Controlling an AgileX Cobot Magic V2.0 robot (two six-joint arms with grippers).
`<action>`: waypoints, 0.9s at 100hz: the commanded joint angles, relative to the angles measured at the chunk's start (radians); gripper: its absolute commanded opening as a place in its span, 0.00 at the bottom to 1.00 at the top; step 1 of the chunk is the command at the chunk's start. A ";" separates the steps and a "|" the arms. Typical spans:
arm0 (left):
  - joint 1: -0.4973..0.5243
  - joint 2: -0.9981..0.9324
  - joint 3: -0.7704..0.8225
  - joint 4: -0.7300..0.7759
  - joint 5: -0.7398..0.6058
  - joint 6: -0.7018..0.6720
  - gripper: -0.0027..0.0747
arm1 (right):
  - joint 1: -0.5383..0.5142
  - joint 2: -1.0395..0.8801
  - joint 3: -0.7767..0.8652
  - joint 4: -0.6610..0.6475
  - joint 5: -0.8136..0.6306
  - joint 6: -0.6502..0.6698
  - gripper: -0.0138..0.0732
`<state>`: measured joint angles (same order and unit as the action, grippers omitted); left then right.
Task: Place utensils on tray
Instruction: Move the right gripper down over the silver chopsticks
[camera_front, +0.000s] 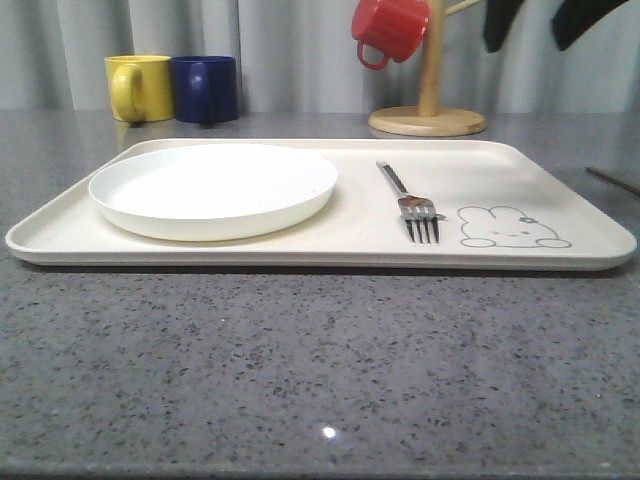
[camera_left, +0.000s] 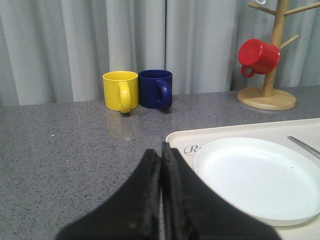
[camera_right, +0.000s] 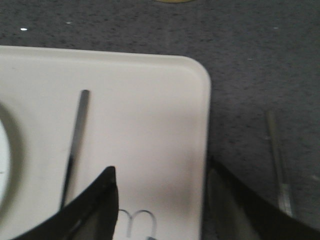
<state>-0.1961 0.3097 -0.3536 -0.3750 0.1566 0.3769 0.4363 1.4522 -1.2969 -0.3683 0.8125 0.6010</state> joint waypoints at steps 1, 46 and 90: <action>-0.008 0.007 -0.027 -0.005 -0.083 0.002 0.01 | -0.076 -0.061 -0.027 0.024 0.021 -0.145 0.64; -0.008 0.007 -0.027 -0.005 -0.083 0.002 0.01 | -0.408 -0.044 0.062 0.357 -0.013 -0.545 0.64; -0.008 0.007 -0.027 -0.005 -0.083 0.002 0.01 | -0.452 0.121 0.062 0.464 -0.016 -0.661 0.64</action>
<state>-0.1961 0.3097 -0.3536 -0.3750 0.1566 0.3769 -0.0102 1.5848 -1.2109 0.0843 0.8384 -0.0459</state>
